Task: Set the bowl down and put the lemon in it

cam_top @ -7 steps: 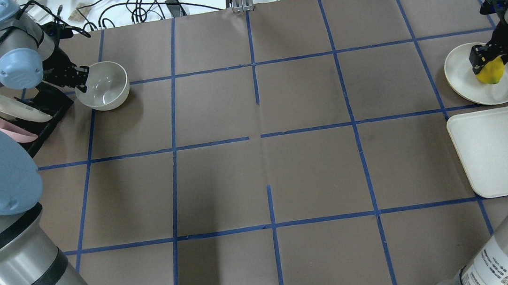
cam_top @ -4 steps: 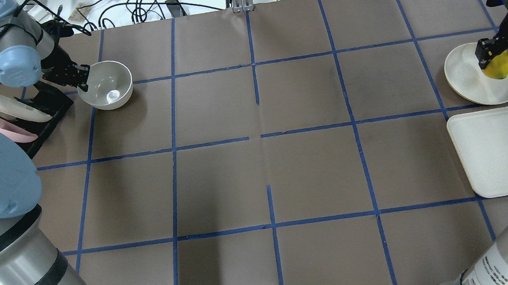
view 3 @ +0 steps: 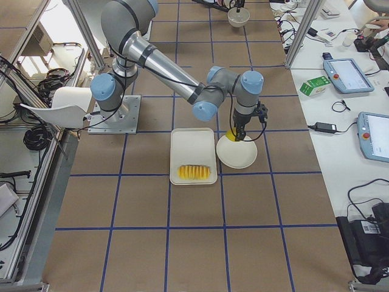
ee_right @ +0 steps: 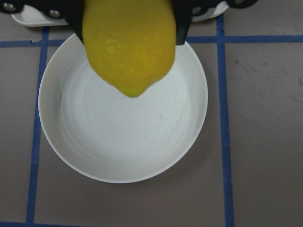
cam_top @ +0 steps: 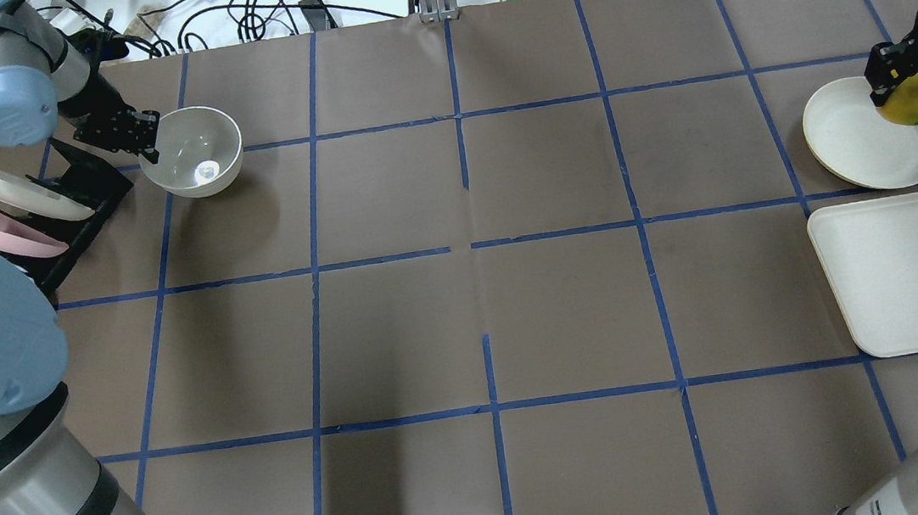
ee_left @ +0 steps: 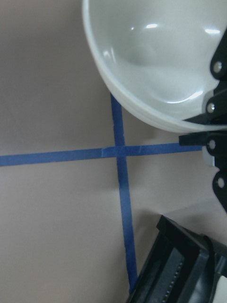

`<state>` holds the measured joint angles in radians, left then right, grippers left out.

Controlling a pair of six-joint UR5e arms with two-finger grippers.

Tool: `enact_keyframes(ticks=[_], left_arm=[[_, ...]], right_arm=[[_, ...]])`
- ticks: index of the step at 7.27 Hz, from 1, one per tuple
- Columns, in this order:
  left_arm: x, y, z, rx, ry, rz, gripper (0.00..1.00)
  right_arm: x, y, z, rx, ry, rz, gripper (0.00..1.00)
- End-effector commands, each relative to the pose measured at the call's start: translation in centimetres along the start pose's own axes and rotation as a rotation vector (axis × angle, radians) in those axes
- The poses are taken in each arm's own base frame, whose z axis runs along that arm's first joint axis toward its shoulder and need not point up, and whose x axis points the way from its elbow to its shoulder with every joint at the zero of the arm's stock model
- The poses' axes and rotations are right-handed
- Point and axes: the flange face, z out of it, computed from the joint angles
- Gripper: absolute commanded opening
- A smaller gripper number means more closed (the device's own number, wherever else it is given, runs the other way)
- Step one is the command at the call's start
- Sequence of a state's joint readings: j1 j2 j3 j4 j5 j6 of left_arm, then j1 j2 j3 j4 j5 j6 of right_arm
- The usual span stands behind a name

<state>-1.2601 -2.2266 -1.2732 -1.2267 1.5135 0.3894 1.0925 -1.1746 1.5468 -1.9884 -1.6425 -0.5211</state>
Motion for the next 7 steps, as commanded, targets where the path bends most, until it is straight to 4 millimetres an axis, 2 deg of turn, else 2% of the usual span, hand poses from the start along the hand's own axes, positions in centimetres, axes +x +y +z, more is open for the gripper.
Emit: enact_keyframes(ticks=[1, 2, 4, 5, 6, 7], left_arm=[[4.5, 1.3, -2.4, -0.045, 0.065, -0.006, 0.00], [9.1, 2.1, -1.8, -0.064, 0.071, 0.008, 0.00], [18.4, 4.7, -1.9, -0.083, 0.064, -0.050, 0.00], [24.1, 5.8, -1.3, -0.054, 0.080, -0.074, 0.00], [29.8, 7.0, 0.4, 0.019, 0.079, -0.064, 0.00], [34.2, 8.6, 3.4, 0.107, 0.092, -0.066, 0.00]], right_arm=[[-5.2, 0.6, -4.4, -0.003, -0.010, -0.035, 0.00], [-8.4, 1.1, -6.6, 0.000, -0.010, -0.007, 0.00], [-15.9, 1.6, -9.3, -0.004, -0.016, 0.006, 0.00], [-19.6, 1.9, -10.3, 0.007, -0.021, 0.010, 0.00], [-23.2, 2.3, -11.1, 0.019, -0.021, -0.003, 0.00], [-26.2, 2.6, -11.4, 0.024, -0.025, 0.011, 0.00]])
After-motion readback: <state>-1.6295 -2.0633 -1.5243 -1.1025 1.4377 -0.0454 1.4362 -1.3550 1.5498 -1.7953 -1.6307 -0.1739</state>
